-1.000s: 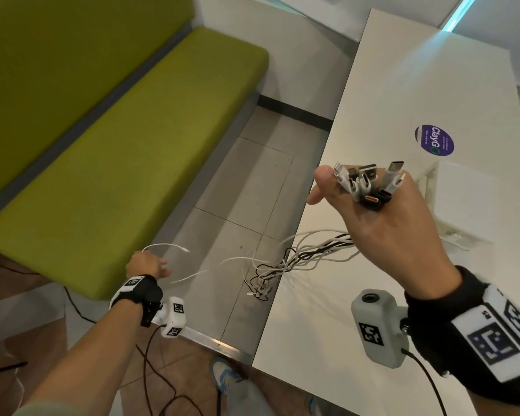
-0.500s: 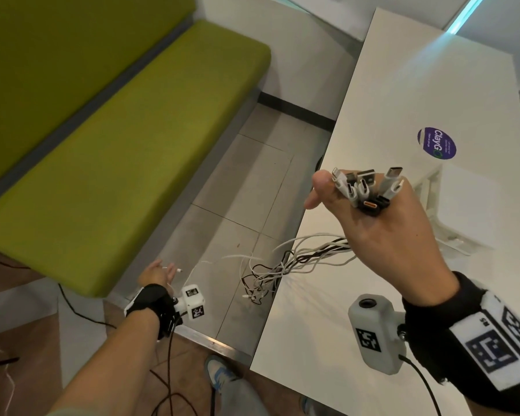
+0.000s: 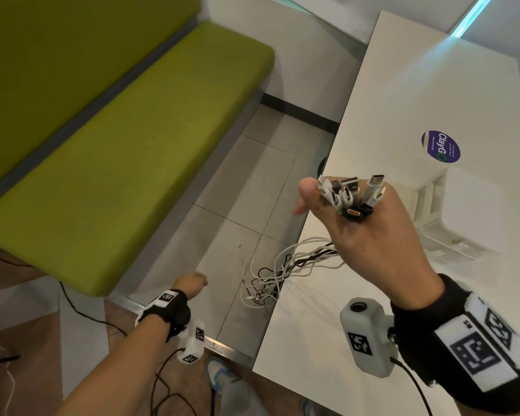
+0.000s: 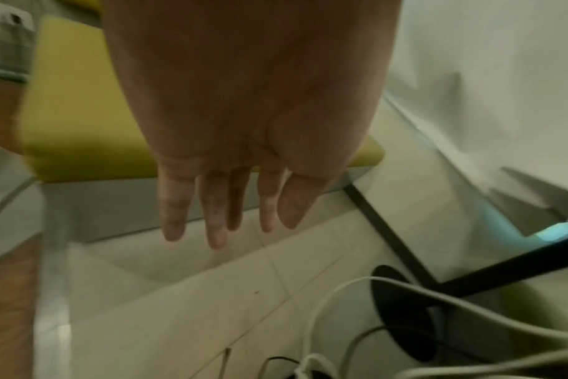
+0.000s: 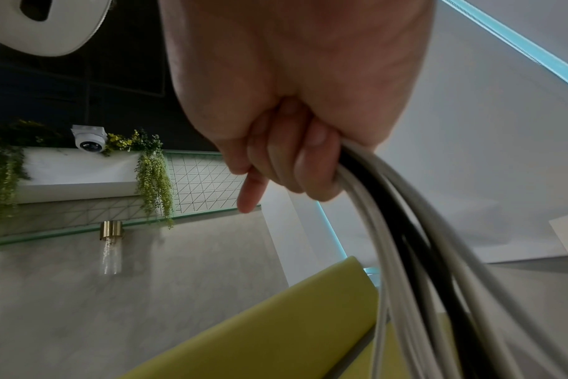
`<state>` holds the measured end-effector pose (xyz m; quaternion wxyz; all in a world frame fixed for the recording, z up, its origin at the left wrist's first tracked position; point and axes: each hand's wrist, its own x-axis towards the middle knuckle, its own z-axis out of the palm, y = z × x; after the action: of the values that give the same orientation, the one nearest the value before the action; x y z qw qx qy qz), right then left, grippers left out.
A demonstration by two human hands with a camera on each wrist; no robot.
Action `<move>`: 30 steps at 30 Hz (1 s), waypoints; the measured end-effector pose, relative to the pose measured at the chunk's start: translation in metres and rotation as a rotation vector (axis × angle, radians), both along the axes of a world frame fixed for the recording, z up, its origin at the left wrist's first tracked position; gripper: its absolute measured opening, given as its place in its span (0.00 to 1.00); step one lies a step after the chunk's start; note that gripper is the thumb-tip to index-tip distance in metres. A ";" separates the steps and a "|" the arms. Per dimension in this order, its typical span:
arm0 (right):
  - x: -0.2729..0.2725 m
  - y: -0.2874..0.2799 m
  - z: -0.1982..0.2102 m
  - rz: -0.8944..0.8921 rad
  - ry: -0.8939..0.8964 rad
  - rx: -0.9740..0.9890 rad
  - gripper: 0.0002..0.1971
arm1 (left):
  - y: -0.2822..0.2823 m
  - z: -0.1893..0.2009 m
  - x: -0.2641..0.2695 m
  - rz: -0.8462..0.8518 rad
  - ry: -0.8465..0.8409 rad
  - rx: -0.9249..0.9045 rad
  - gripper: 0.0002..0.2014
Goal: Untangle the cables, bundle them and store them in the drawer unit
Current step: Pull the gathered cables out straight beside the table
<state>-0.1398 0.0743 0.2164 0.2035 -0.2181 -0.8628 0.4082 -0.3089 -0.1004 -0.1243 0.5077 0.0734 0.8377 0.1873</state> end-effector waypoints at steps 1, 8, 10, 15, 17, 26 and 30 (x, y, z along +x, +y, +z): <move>-0.001 -0.001 -0.002 0.000 0.000 0.001 0.21 | 0.010 0.009 0.004 0.014 -0.033 0.092 0.16; 0.004 -0.002 -0.006 0.050 0.036 0.007 0.19 | 0.078 0.111 0.034 -0.096 -0.064 0.788 0.14; 0.009 -0.002 -0.006 0.064 0.062 0.005 0.19 | 0.088 0.156 0.048 -0.116 -0.107 0.943 0.24; 0.030 0.003 -0.012 0.000 0.096 -0.083 0.18 | 0.101 0.241 0.090 -0.267 -0.190 1.166 0.28; 0.044 0.007 -0.014 -0.029 0.111 -0.112 0.17 | 0.109 0.247 0.108 -0.314 -0.107 1.200 0.30; 0.133 0.039 -0.040 -0.255 0.159 -0.321 0.28 | 0.141 0.224 0.190 -0.425 0.067 1.147 0.20; 0.183 0.050 -0.054 -0.351 0.201 -0.450 0.30 | 0.155 0.214 0.237 -0.570 0.162 1.168 0.12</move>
<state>0.0430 0.1246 0.1628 0.3021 -0.3620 -0.6752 0.5673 -0.0715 0.0542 0.0892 0.3494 0.5702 0.5813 0.4635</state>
